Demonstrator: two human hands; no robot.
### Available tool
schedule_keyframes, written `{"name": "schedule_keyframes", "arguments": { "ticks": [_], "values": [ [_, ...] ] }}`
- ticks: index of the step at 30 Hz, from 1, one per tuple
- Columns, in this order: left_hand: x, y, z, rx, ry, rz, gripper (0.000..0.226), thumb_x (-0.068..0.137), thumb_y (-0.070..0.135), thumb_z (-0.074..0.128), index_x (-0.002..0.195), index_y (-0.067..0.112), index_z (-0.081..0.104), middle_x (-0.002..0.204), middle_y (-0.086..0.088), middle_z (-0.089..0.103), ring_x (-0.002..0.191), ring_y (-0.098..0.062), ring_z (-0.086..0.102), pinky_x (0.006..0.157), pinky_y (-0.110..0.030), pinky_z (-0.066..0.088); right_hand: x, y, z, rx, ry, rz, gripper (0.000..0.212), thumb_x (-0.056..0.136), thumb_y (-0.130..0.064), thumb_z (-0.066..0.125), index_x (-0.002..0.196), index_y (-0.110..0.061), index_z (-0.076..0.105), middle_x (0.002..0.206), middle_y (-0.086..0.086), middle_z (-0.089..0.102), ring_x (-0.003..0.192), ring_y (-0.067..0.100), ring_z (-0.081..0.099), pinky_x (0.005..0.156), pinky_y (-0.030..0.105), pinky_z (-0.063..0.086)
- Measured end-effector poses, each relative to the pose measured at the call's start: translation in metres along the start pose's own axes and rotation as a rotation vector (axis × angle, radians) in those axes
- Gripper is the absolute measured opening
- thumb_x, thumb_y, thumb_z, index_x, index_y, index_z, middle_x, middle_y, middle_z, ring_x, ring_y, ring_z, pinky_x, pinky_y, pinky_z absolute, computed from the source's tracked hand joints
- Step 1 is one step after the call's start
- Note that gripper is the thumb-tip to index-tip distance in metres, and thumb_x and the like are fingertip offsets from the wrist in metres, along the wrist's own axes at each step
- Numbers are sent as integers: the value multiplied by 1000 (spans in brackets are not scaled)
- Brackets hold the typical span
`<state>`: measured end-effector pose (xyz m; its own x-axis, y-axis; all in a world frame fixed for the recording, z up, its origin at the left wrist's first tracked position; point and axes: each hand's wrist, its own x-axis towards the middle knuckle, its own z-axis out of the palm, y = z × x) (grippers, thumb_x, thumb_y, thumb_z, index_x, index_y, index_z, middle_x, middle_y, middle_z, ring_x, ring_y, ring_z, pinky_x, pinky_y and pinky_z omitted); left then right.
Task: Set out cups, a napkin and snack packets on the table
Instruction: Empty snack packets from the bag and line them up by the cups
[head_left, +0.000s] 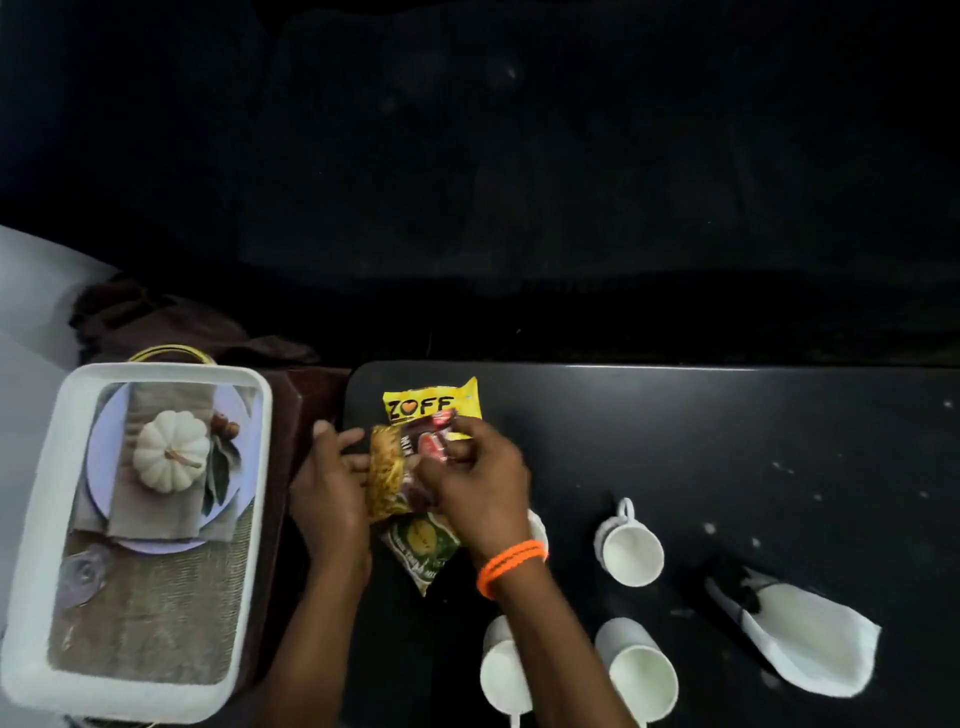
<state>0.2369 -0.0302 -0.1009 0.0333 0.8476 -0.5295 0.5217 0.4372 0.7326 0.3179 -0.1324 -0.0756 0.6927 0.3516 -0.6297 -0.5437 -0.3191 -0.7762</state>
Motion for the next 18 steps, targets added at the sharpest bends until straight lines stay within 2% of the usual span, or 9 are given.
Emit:
{"name": "schedule_keyframes", "arguments": {
  "ticks": [2,3,5,8,9,10,13,15,18],
  "values": [
    [-26,18,24,163,-71,226,42,98,56,51,99,23,77,83,2,74,80,-22,69,73,-36,51,2,-7,-34,349,54,87,30,81,1,80,108,-9,73,88,10,79,78,21,76,73,40,65],
    [-38,25,40,224,-133,329,35,99,51,53,99,24,76,85,6,74,83,-18,69,75,-34,51,3,-8,-51,480,94,88,26,82,2,79,106,-5,72,83,10,79,72,20,75,66,37,64],
    [-59,32,77,294,-286,498,25,103,41,56,104,25,75,94,10,73,91,-11,67,80,-33,53,5,-9,-81,611,184,71,21,83,4,78,99,-5,69,70,3,74,61,14,71,57,28,58],
    [-70,34,121,402,-482,676,23,105,32,55,115,22,74,108,5,73,104,-18,65,91,-40,52,14,-2,-111,670,299,95,23,83,6,77,96,-8,65,71,4,72,71,22,71,68,36,61],
    [-68,32,130,471,-526,726,25,106,30,55,120,21,73,114,2,73,110,-21,64,96,-42,51,17,1,-117,589,344,112,24,82,6,78,94,-9,64,72,5,71,74,24,70,72,40,61],
    [-63,29,138,561,-555,782,27,106,27,55,125,19,72,122,0,73,116,-23,63,102,-44,48,21,5,-124,397,390,123,25,80,3,81,93,-10,65,74,5,71,76,24,70,77,42,60],
    [-48,16,143,789,-570,833,35,107,23,52,139,17,65,143,-6,63,134,-26,54,114,-41,37,26,19,-140,-342,437,83,36,75,-13,89,103,-9,68,100,10,71,90,23,69,80,27,51],
    [-42,7,138,787,-552,806,35,107,23,53,139,16,65,142,-9,61,134,-27,51,113,-40,40,27,20,-149,-532,485,-54,36,76,-13,87,107,-11,69,109,10,63,93,19,60,79,18,40],
    [-47,-1,134,744,-600,813,38,103,33,60,137,18,67,134,-5,61,127,-21,52,105,-37,47,35,13,-158,-630,490,-193,34,81,-12,83,113,-14,70,112,7,61,93,16,55,77,17,40]
  ]
}}
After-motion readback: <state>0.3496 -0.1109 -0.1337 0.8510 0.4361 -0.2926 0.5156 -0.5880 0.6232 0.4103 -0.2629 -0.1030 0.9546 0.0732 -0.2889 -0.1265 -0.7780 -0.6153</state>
